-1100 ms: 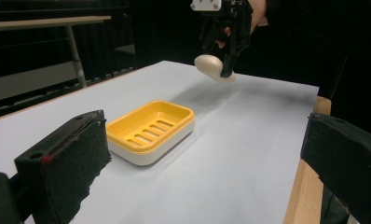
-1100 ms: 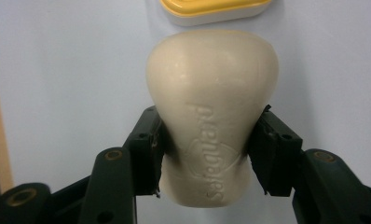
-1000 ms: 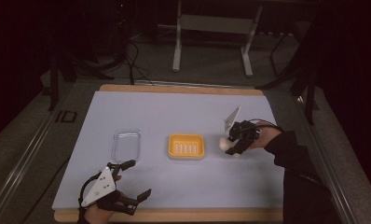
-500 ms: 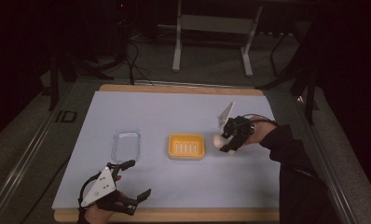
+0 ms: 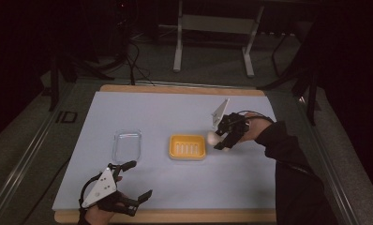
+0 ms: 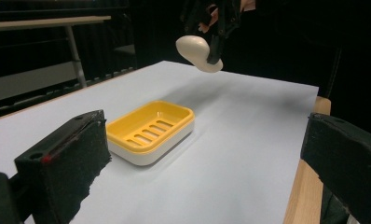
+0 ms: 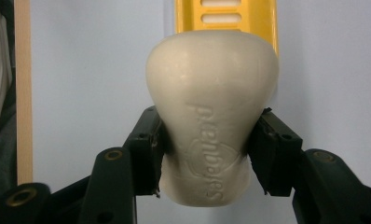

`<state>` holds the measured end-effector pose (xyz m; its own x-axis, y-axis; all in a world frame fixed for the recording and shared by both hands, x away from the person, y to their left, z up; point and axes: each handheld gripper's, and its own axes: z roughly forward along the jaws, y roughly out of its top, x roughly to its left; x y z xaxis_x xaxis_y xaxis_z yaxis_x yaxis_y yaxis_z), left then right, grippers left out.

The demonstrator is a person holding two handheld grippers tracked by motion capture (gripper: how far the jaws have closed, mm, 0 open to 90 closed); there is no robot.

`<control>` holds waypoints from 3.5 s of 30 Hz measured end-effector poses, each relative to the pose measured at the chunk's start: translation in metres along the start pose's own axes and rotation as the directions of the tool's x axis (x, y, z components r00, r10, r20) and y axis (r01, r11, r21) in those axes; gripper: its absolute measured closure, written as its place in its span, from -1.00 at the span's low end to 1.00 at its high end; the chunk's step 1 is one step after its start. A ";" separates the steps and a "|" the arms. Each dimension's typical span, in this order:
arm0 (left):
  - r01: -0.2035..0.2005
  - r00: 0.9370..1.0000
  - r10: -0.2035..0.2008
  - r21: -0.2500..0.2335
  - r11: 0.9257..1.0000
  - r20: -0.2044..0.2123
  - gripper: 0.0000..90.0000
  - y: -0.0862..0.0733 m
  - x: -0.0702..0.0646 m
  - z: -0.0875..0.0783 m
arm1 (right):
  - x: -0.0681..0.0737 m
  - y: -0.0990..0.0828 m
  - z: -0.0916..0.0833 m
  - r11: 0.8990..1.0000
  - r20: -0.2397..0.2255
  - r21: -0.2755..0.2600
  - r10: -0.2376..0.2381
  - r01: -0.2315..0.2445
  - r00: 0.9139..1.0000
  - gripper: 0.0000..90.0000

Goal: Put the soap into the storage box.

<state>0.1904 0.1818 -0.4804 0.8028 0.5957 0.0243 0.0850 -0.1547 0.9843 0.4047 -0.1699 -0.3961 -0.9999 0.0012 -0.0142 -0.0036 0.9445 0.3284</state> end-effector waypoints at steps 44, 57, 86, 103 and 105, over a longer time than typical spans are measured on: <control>0.002 1.000 -0.002 0.001 1.000 -0.008 -0.97 -0.001 -0.001 -0.003 | -0.009 0.056 0.009 0.990 -0.020 -0.096 -0.102 0.100 0.995 0.10; 0.003 1.000 -0.003 0.001 1.000 -0.012 -0.97 -0.001 -0.002 -0.006 | -0.016 0.063 0.034 0.989 -0.033 -0.124 -0.085 0.080 0.996 0.10; 0.007 1.000 -0.007 -0.003 1.000 -0.014 -0.97 -0.001 -0.001 -0.007 | -0.027 0.042 0.091 0.994 -0.025 -0.071 -0.084 0.082 0.996 0.10; 0.002 1.000 -0.002 0.009 1.000 -0.006 -0.98 -0.001 -0.002 -0.006 | -0.027 0.048 0.112 0.997 -0.026 -0.046 -0.068 0.067 0.997 0.10; 0.001 1.000 0.000 0.010 1.000 -0.007 -0.98 -0.001 -0.002 -0.006 | -0.027 0.048 0.116 0.997 -0.033 -0.032 -0.069 0.068 0.997 0.10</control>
<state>0.1849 0.1855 -0.4808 0.7988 0.6011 0.0251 0.0910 -0.1619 0.9826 0.4329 -0.0860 -0.4897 -0.9972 -0.0751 -0.0059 -0.0722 0.9315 0.3566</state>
